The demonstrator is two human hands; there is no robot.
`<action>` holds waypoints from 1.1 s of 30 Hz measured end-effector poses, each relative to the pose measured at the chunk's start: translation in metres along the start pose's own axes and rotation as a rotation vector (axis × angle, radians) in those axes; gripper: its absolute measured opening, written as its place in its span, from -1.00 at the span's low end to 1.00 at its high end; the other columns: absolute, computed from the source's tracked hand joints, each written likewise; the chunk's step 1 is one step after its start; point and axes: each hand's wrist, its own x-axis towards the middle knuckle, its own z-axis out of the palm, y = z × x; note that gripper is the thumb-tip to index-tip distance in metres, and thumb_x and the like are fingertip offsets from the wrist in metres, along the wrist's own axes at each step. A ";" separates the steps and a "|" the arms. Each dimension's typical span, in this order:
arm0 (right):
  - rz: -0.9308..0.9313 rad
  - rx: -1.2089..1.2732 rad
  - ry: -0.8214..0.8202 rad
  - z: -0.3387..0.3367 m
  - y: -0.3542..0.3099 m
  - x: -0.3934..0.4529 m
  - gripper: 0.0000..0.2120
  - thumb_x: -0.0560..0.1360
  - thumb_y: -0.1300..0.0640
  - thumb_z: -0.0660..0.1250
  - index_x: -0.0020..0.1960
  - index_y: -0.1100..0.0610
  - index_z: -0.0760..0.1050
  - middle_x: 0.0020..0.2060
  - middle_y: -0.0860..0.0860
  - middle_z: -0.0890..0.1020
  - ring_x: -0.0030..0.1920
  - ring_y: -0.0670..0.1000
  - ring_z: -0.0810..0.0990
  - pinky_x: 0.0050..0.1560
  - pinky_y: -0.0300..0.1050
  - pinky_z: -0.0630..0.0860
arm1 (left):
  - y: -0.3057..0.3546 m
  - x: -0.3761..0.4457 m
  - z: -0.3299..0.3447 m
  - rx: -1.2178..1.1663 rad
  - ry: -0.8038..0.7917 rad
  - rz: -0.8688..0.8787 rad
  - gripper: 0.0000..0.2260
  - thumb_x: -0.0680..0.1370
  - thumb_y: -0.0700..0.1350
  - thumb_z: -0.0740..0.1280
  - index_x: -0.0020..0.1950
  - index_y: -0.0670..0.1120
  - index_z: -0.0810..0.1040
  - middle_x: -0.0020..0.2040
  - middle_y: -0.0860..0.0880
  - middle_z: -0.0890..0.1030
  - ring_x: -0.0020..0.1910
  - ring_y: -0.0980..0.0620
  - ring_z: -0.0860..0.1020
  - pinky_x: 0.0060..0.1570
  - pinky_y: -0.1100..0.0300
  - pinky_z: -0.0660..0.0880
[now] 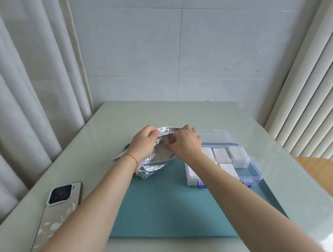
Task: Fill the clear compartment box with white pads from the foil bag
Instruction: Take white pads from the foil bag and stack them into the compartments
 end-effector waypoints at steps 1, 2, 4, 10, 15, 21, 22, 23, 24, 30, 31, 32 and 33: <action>0.006 -0.002 0.003 0.001 -0.001 0.002 -0.82 0.46 -0.08 0.35 -0.04 -0.02 0.60 0.09 0.02 0.41 0.18 0.10 0.37 0.13 -0.02 0.35 | 0.000 0.000 0.000 -0.004 0.004 -0.005 -0.79 0.63 -0.06 0.19 -0.03 -0.19 0.49 -0.32 0.02 0.41 -0.34 0.04 0.35 -0.31 0.17 0.30; 0.003 0.002 0.003 0.001 -0.002 0.003 -0.83 0.47 -0.07 0.33 -0.04 -0.01 0.61 0.10 0.03 0.41 0.20 0.11 0.37 0.13 -0.01 0.35 | -0.001 0.000 0.000 -0.013 0.012 -0.010 -0.79 0.63 -0.06 0.19 -0.04 -0.20 0.48 -0.32 0.02 0.41 -0.33 0.03 0.35 -0.31 0.16 0.31; -0.025 0.039 -0.002 0.001 -0.002 0.001 -0.76 0.52 -0.14 0.29 -0.08 -0.01 0.62 0.11 0.04 0.41 0.20 0.11 0.35 0.13 -0.01 0.35 | -0.001 0.001 0.001 -0.019 0.042 -0.026 -0.78 0.62 -0.06 0.19 -0.06 -0.21 0.47 -0.33 0.01 0.41 -0.31 0.00 0.36 -0.31 0.14 0.31; -0.106 0.277 -0.023 -0.033 0.011 -0.020 -0.89 0.41 -0.01 0.48 -0.25 -0.05 0.60 0.09 0.00 0.43 0.19 0.05 0.38 0.17 -0.12 0.32 | -0.006 0.003 0.002 0.020 0.097 -0.043 -0.78 0.62 -0.05 0.16 -0.08 -0.18 0.46 -0.33 0.00 0.42 -0.31 0.00 0.36 -0.32 0.13 0.29; -0.060 0.601 -0.114 -0.056 0.021 -0.035 -0.89 0.37 0.05 0.55 -0.23 -0.01 0.62 0.07 -0.02 0.55 0.11 -0.07 0.50 0.07 -0.16 0.37 | -0.003 0.001 0.007 0.018 0.111 -0.053 -0.79 0.61 -0.05 0.19 -0.06 -0.17 0.48 -0.32 0.00 0.44 -0.30 -0.01 0.38 -0.32 0.14 0.31; 0.035 0.818 -0.167 -0.058 0.034 -0.036 -0.90 0.39 0.16 0.52 -0.24 0.13 0.61 -0.31 0.03 0.64 -0.25 0.01 0.51 -0.14 -0.06 0.49 | 0.005 -0.004 0.011 0.023 0.109 -0.073 -0.86 0.55 -0.02 0.26 -0.10 -0.07 0.52 -0.25 0.06 0.55 -0.21 -0.01 0.48 -0.23 0.16 0.37; 0.038 0.848 -0.167 -0.057 0.035 -0.036 -0.91 0.40 0.19 0.51 -0.24 0.15 0.61 -0.31 0.04 0.65 -0.25 0.01 0.55 -0.11 -0.06 0.54 | 0.008 -0.005 0.012 0.023 0.111 -0.073 -0.86 0.55 -0.02 0.27 -0.08 -0.06 0.53 -0.22 0.06 0.55 -0.20 -0.01 0.49 -0.23 0.17 0.37; 0.042 0.880 -0.167 -0.056 0.036 -0.036 -0.92 0.41 0.22 0.49 -0.22 0.19 0.61 -0.32 0.05 0.66 -0.25 0.00 0.59 -0.10 -0.09 0.57 | 0.011 -0.007 0.013 0.023 0.126 -0.069 -0.86 0.53 0.00 0.28 -0.07 -0.05 0.53 -0.18 0.07 0.56 -0.16 0.01 0.50 -0.20 0.17 0.39; 0.047 0.909 -0.165 -0.056 0.037 -0.036 -0.93 0.42 0.25 0.47 -0.20 0.23 0.60 -0.32 0.06 0.66 -0.26 0.00 0.61 -0.11 -0.13 0.60 | 0.013 -0.008 0.014 0.037 0.167 -0.036 -0.85 0.52 0.02 0.29 -0.07 -0.04 0.53 -0.13 0.06 0.57 -0.11 0.01 0.51 -0.14 0.15 0.41; 0.032 0.957 -0.113 -0.060 0.042 -0.042 -0.90 0.43 0.25 0.47 -0.17 0.29 0.59 -0.30 0.09 0.67 -0.27 0.01 0.65 -0.07 -0.10 0.62 | 0.037 -0.030 0.024 -0.008 0.214 0.271 -0.86 0.49 0.00 0.40 -0.13 -0.05 0.54 -0.19 0.05 0.60 -0.18 0.08 0.56 -0.14 0.18 0.51; 0.025 0.941 -0.099 -0.061 0.043 -0.044 -0.87 0.43 0.22 0.47 -0.16 0.30 0.59 -0.30 0.09 0.67 -0.27 0.00 0.66 -0.06 -0.09 0.62 | 0.041 -0.033 0.028 -0.026 0.159 0.250 -0.84 0.49 0.03 0.41 -0.09 -0.04 0.53 -0.16 0.06 0.60 -0.17 0.11 0.57 -0.17 0.21 0.49; 0.016 0.922 -0.084 -0.063 0.043 -0.046 -0.83 0.43 0.18 0.47 -0.16 0.30 0.59 -0.29 0.09 0.67 -0.26 -0.01 0.66 -0.06 -0.06 0.61 | 0.043 -0.035 0.031 -0.054 0.110 0.226 -0.81 0.50 0.06 0.41 -0.05 -0.03 0.51 -0.14 0.06 0.60 -0.16 0.13 0.57 -0.18 0.22 0.49; 0.006 0.902 -0.067 -0.064 0.043 -0.049 -0.80 0.43 0.14 0.47 -0.16 0.30 0.58 -0.29 0.10 0.67 -0.26 -0.01 0.65 -0.08 -0.04 0.59 | 0.045 -0.036 0.035 -0.094 0.066 0.196 -0.77 0.49 0.09 0.42 -0.03 -0.02 0.49 -0.11 0.05 0.62 -0.14 0.12 0.59 -0.16 0.20 0.51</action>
